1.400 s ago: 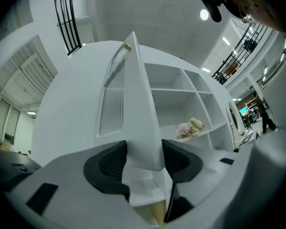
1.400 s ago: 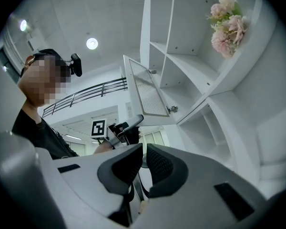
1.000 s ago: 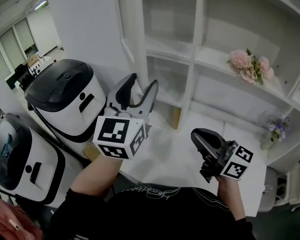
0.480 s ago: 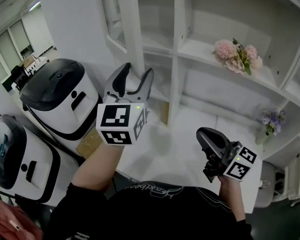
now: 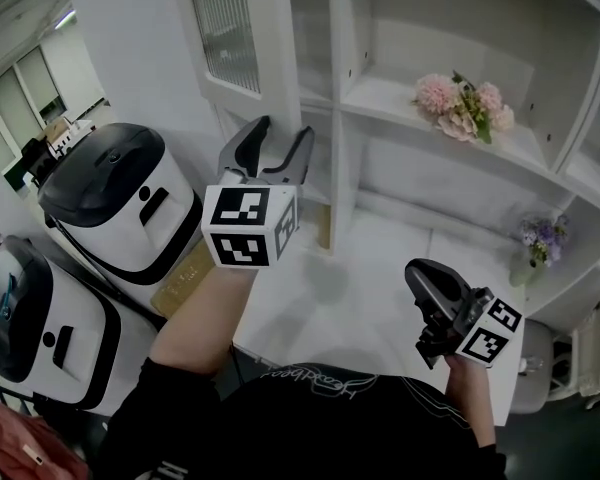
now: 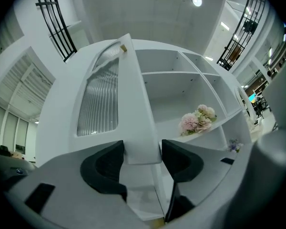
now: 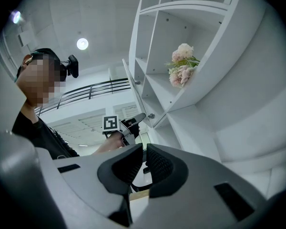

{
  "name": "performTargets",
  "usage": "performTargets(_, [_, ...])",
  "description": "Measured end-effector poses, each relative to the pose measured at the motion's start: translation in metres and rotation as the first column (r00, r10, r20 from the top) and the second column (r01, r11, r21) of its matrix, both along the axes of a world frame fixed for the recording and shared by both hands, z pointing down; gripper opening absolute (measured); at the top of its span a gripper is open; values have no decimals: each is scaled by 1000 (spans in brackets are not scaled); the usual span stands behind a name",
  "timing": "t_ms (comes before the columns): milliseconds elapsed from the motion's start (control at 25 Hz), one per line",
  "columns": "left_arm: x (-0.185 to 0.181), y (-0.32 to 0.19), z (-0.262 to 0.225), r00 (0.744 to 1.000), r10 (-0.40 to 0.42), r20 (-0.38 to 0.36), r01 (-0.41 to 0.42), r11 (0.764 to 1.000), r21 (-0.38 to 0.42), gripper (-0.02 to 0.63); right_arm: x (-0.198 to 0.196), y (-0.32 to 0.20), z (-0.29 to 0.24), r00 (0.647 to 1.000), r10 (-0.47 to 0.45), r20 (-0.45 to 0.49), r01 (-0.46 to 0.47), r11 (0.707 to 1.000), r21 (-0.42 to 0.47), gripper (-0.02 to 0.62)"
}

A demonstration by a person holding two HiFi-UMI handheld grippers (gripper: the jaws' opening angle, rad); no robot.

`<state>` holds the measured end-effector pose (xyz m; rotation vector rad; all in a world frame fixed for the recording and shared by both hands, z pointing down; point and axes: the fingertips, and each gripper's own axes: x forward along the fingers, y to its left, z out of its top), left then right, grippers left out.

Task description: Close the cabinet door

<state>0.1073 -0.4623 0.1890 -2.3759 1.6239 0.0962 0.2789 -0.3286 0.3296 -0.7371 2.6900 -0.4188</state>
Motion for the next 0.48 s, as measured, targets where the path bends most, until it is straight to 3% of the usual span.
performTargets(480, [18,-24,1,1000,-14,12,15,1000,-12,262,25,-7,2,999,35,7,-35,999,-1,48])
